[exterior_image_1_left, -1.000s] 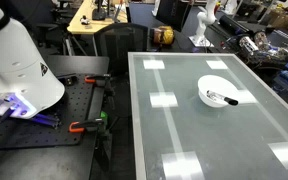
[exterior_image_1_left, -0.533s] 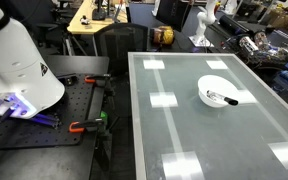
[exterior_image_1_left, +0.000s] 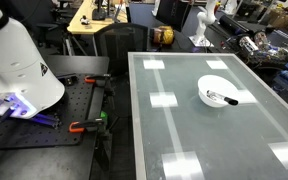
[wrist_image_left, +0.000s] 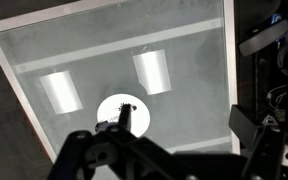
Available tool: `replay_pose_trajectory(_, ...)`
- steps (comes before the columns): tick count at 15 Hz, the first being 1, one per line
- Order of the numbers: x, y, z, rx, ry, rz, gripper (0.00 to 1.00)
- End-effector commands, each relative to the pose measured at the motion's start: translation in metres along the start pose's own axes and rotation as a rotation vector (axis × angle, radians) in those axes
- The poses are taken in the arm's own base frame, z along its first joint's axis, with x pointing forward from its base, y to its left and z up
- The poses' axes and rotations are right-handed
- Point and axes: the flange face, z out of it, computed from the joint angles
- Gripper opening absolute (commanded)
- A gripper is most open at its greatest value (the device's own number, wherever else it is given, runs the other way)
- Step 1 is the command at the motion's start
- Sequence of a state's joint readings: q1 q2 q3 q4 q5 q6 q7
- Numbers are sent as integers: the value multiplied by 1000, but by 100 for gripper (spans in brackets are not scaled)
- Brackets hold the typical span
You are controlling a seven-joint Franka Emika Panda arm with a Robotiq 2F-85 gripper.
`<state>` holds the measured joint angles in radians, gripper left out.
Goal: Take the marker from the bowl and put it on the table
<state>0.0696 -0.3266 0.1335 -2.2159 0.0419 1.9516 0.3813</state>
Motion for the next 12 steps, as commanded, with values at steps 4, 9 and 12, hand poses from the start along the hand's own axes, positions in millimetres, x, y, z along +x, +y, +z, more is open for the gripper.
replay_pose_trajectory(4, 44, -16, 59, -41, 31, 339, 100)
replay_pose_trajectory(9, 66, -24, 98, -156, 145, 575, 100)
replay_pose_trajectory(12, 75, -27, 116, -205, 184, 686, 100)
